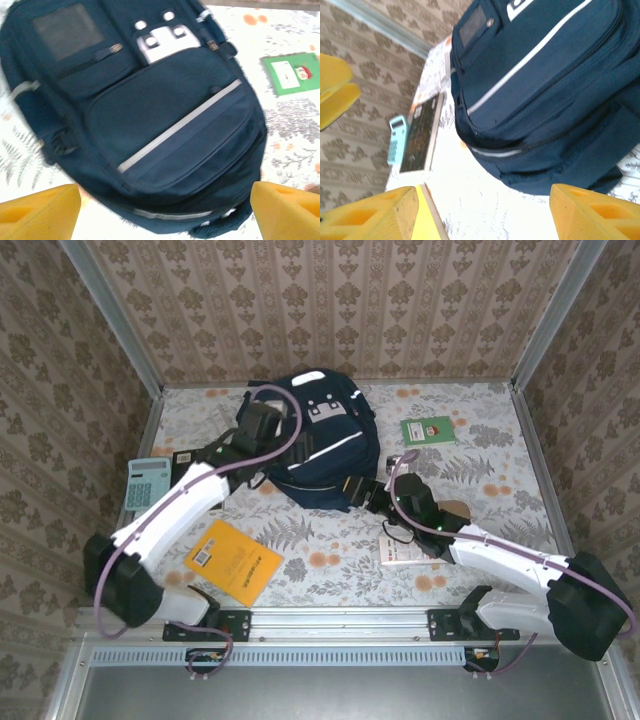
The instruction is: Pack the student bag
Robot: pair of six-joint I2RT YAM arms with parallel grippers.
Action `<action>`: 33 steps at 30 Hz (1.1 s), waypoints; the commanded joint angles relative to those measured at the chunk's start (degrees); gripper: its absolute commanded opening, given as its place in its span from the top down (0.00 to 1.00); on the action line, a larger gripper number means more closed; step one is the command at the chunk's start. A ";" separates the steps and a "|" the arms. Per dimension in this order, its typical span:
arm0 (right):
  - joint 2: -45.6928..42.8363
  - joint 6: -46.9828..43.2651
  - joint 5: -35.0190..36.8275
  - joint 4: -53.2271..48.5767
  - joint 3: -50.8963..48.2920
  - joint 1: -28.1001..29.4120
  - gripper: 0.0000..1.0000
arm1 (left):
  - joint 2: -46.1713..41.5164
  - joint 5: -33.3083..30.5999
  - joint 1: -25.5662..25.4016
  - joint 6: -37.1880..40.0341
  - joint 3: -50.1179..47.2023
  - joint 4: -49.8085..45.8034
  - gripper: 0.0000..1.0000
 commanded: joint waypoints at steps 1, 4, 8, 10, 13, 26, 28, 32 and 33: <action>0.80 -5.20 -3.52 -2.85 1.16 2.21 0.30 | -6.47 -6.63 0.28 -8.45 -8.71 -1.94 0.11; 3.86 -8.23 -7.03 -2.65 3.43 4.43 0.30 | -14.72 -10.11 0.18 -14.26 -16.69 -5.76 0.13; 9.43 -10.34 -9.23 -1.73 6.60 7.48 0.31 | -27.61 -14.05 -0.18 -22.98 -28.02 -9.15 0.14; 12.14 -11.24 -9.82 -1.81 8.61 9.03 0.31 | -34.09 -15.33 -0.26 -27.31 -31.91 -12.88 0.14; 16.60 -12.28 -9.57 -1.07 11.37 11.67 0.31 | -41.04 -16.41 -0.53 -32.08 -35.64 -18.93 0.18; 26.70 -12.04 -10.65 1.00 17.38 14.82 0.31 | -39.29 -10.61 -0.76 -39.82 -44.67 -22.32 0.19; 26.09 -12.21 -10.14 0.37 17.06 14.82 0.30 | -38.39 -8.41 -0.79 -39.70 -46.54 -17.20 0.19; 24.28 -12.40 -8.85 0.25 15.62 14.73 0.29 | -35.05 -5.90 -0.79 -41.58 -50.33 -7.87 0.19; 23.78 -12.41 -8.70 0.25 15.12 14.71 0.29 | -33.95 -5.54 -0.79 -41.45 -50.88 -5.36 0.19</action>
